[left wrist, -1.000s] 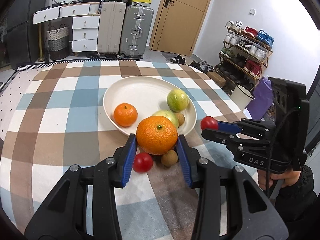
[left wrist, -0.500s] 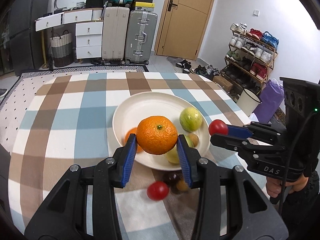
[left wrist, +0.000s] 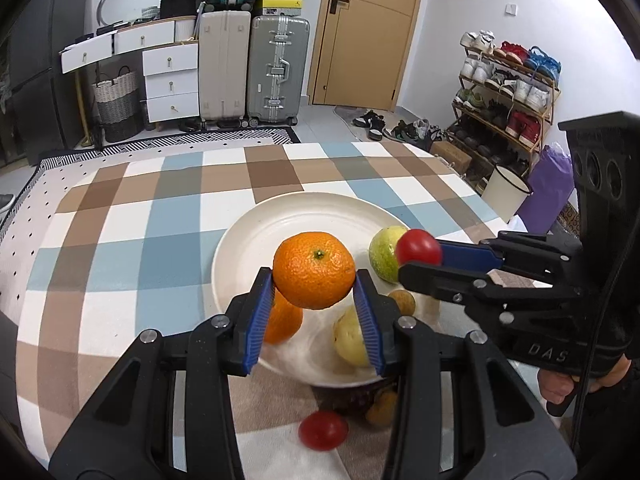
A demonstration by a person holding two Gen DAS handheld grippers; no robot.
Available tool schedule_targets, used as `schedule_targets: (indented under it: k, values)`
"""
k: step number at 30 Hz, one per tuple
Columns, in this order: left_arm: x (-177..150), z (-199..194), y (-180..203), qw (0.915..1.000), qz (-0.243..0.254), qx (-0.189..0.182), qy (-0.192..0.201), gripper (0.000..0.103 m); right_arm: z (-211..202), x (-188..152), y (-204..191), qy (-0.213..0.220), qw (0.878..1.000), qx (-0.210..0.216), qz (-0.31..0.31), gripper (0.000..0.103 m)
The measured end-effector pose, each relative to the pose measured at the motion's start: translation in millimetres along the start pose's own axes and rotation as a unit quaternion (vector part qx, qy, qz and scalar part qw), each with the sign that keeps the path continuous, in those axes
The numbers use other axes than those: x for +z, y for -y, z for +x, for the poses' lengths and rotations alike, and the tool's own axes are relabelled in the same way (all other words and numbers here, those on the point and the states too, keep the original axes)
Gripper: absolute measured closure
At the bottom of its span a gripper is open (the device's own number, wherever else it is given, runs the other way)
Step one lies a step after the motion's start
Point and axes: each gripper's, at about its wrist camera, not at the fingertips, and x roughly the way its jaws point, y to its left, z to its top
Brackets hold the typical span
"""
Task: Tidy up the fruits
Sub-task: 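Carry the orange and tomato over the plate and open both tools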
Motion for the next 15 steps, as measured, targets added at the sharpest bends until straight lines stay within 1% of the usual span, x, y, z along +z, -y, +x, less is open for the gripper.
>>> schedule_targets:
  k: [7,12,15]
  values:
    - [8,25,-4,0.9999,0.005,0.012,-0.01,0.065,17,5,6,-0.006,1.0,-0.001,0.002,0.075]
    - [12,38,-15,0.9997,-0.004,0.019,-0.018,0.065,26,10,11,-0.006,1.0,-0.006,0.008,0.075]
    - [14,46,-20,0.9994,-0.009,0.023,-0.022,0.065,32,11,14,-0.004,1.0,-0.001,0.006,0.075]
